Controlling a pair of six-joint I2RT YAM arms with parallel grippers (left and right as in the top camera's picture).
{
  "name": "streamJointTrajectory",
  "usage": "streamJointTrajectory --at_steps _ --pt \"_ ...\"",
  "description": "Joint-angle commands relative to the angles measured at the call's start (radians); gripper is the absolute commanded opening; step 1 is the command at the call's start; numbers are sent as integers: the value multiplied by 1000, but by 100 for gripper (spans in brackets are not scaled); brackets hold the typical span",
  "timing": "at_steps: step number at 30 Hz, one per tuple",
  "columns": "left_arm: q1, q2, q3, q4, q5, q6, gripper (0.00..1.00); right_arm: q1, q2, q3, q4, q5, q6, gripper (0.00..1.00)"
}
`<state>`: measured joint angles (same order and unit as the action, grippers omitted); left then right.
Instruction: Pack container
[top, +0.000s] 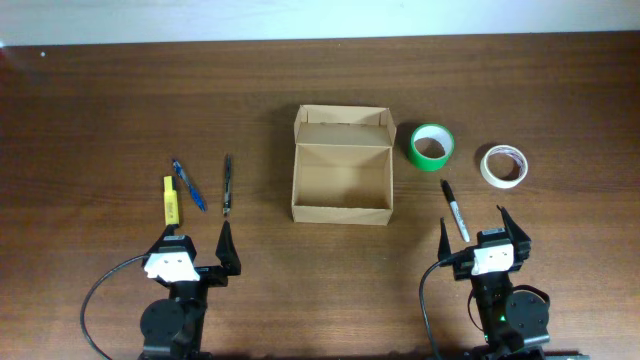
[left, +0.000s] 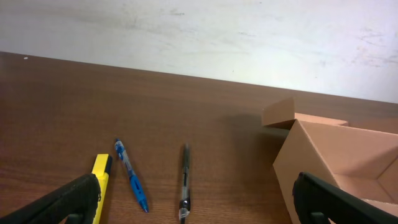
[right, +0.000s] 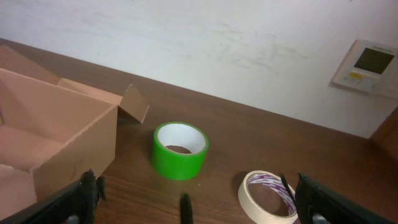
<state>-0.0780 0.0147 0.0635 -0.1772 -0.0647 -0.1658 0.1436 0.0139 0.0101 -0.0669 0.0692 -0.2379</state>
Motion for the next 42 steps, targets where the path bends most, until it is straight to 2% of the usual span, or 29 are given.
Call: streamJointTrajectory --at_steps 1,14,18,26,31,34,37,42 --pt "5 -10 -11 2 -11 6 99 -6 -10 -5 -9 -6 10 99" --pt "5 -10 -11 2 -11 6 99 -6 -10 -5 -9 -13 18 99" --pt "5 -10 -11 2 -11 6 99 -6 -10 -1 -9 -14 154 99" --pt "4 -10 -11 6 -11 5 99 -6 -7 120 -21 -243 236 99" --pt "4 -10 -5 37 76 5 99 -6 14 263 -184 -328 277 99" --pt "4 -1 40 -16 108 6 99 -6 53 356 -300 -379 277 99" --pt "4 34 134 -81 115 11 100 -6 131 497 -436 -419 277 99" --pt "4 172 374 -146 166 92 99 -6 322 808 -678 -477 277 99"
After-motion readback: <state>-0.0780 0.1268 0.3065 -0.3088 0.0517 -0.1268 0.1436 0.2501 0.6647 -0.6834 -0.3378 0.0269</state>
